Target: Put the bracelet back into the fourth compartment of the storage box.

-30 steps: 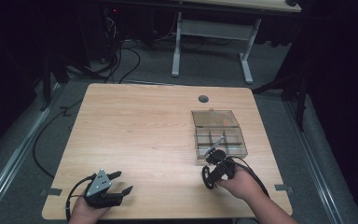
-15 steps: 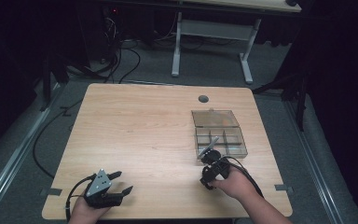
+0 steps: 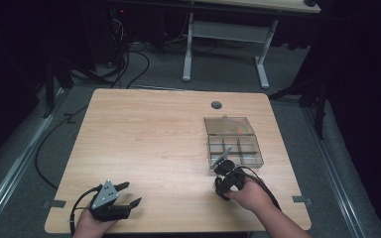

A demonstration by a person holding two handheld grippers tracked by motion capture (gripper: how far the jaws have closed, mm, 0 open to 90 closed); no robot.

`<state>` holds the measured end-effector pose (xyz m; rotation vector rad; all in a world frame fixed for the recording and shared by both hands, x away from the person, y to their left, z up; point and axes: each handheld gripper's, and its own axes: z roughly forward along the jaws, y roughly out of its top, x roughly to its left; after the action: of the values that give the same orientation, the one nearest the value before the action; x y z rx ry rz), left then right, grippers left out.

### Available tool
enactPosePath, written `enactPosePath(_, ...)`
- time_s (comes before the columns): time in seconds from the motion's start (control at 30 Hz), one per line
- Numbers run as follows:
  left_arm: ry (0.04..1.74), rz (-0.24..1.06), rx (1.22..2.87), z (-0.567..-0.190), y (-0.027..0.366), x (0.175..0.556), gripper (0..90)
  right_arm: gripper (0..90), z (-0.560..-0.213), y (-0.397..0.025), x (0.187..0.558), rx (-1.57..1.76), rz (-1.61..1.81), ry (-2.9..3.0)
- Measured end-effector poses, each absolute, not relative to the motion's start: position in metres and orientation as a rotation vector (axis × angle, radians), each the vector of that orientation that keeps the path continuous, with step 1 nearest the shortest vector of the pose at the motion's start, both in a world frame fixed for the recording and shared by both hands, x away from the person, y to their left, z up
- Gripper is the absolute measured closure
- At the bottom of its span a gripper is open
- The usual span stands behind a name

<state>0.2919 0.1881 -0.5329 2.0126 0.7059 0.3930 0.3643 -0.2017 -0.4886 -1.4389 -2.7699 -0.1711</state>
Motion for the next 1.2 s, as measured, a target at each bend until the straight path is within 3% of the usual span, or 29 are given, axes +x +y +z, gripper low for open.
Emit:
enactPosePath(0.47, 0.706, 0.396, 2.011, -0.533, 0.188, 0.292, 30.2, 68.7, -0.489, -0.204, 0.364, -1.416, -0.168, -2.828)
enactPosePath(1.2, 0.705, 0.393, 2.012, -0.533, 0.188, 0.292, 30.2, 70.0, -0.467, -0.210, 0.372, -1.372, -0.157, -2.835)
